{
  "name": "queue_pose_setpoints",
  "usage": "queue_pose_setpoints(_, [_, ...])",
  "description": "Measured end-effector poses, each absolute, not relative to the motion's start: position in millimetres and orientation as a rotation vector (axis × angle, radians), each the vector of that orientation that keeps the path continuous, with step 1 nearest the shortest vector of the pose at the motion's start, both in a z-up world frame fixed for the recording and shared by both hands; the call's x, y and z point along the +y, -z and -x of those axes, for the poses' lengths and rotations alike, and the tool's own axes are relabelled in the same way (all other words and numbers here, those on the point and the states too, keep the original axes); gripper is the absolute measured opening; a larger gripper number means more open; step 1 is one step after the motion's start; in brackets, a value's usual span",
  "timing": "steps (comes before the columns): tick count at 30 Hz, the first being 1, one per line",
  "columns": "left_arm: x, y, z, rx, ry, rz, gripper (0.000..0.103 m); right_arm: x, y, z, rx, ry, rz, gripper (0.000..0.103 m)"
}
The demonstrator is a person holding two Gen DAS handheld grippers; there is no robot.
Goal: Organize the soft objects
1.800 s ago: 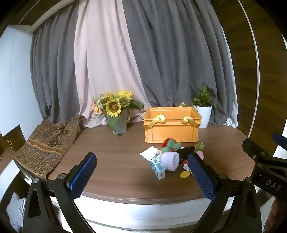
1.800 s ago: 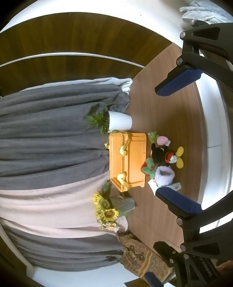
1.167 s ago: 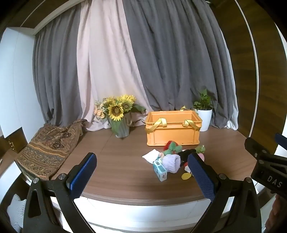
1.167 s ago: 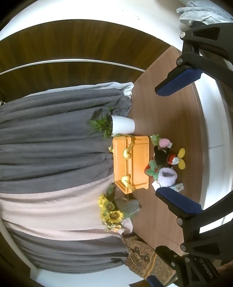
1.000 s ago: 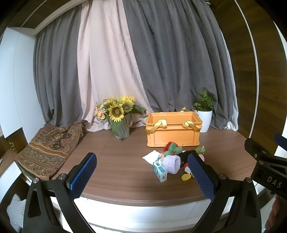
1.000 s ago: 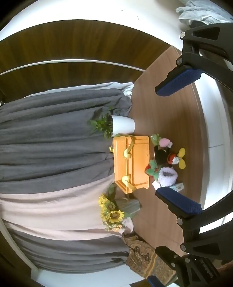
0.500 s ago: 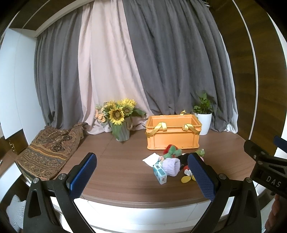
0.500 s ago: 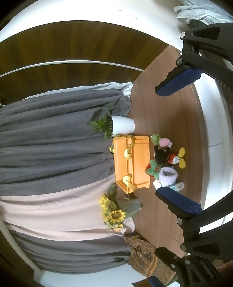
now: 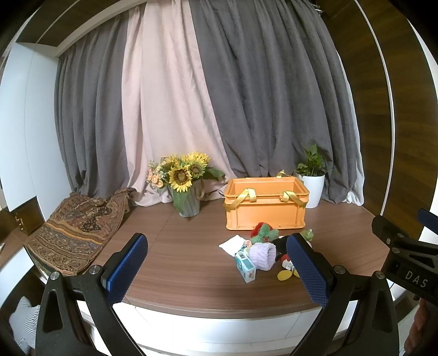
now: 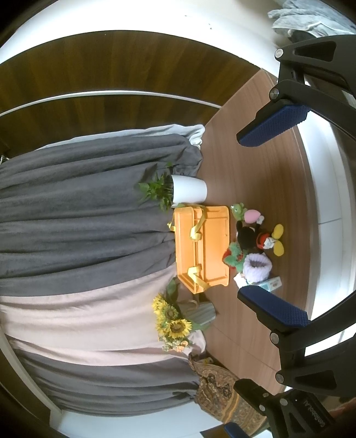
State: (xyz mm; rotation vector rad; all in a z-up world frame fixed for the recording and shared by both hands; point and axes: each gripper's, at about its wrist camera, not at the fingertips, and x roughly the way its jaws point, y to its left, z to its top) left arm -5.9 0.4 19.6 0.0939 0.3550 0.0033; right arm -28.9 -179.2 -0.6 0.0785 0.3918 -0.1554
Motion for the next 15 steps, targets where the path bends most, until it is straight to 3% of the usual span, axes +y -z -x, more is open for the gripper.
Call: queue_pose_setpoints(15, [0.0,-15.2,10.3,0.348,-0.005,-0.094,0.103,-178.9,2.1,30.5,0.389,0.156,-0.078,0.103])
